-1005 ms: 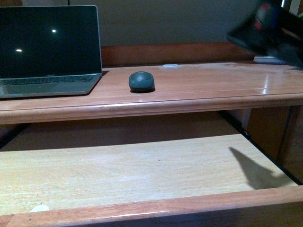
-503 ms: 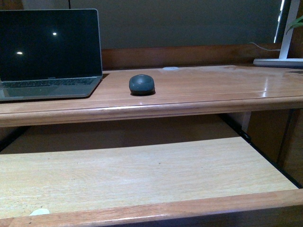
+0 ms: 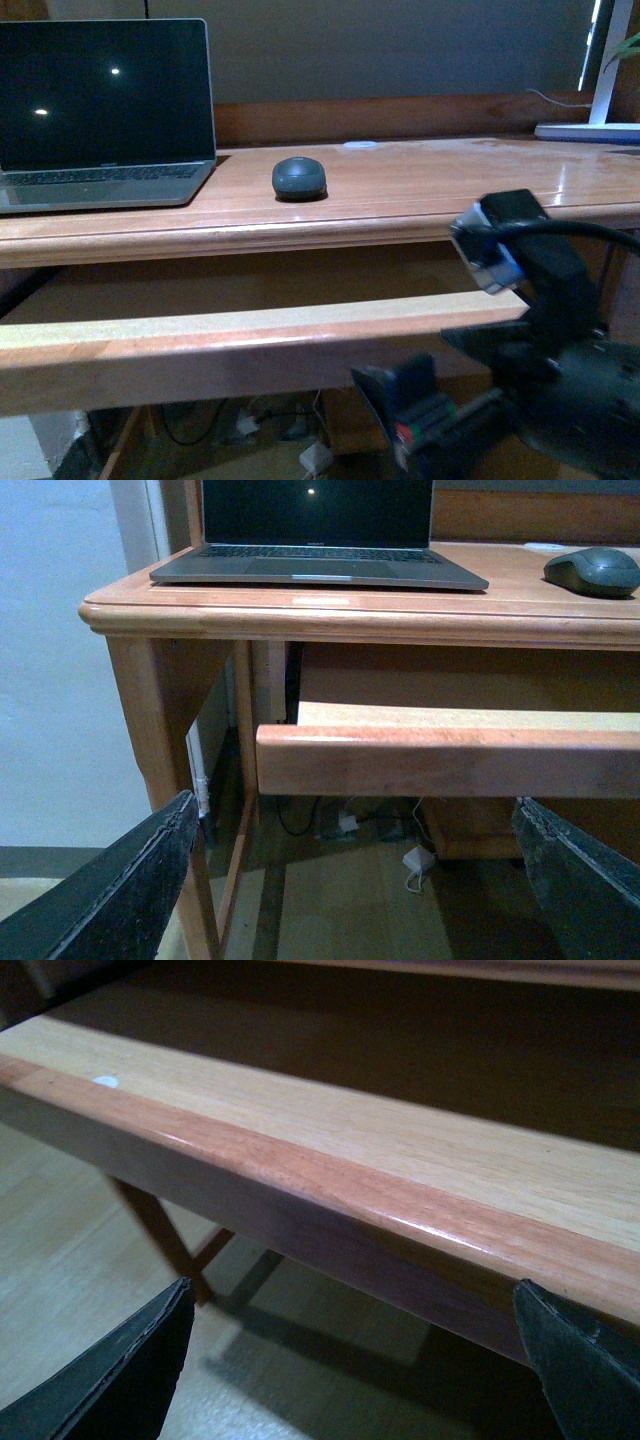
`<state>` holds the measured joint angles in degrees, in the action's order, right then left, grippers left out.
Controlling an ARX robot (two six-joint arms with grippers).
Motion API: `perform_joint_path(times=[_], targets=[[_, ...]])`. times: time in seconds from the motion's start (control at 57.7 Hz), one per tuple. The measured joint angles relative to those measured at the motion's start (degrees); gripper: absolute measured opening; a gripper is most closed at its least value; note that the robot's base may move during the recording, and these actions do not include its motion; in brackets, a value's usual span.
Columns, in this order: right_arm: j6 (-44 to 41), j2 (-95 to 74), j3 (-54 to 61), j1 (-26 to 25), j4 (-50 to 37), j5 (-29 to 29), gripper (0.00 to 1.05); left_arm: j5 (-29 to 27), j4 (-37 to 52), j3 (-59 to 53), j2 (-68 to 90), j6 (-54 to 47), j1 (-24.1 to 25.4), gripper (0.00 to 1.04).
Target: Place mouse
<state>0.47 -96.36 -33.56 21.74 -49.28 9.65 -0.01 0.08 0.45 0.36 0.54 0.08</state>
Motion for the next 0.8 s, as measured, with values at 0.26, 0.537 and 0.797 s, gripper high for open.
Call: perform_joint_path(times=[0.26, 0.537, 0.797], targets=[[0.76, -13.55, -19.5, 3.5, 5.97, -18.03, 0.97, 0.0, 0.0, 0.0, 0.0, -0.02, 0.0, 0.97], [2.69, -15.76, -23.82, 4.04, 9.27, -22.88, 0.97, 0.0, 0.0, 0.0, -0.02, 0.0, 0.0, 0.97], [9.88, -4.44, -17.38, -4.0, 12.9, -19.06, 0.97, -0.02, 0.0, 0.0, -0.02, 0.0, 0.0, 0.97]])
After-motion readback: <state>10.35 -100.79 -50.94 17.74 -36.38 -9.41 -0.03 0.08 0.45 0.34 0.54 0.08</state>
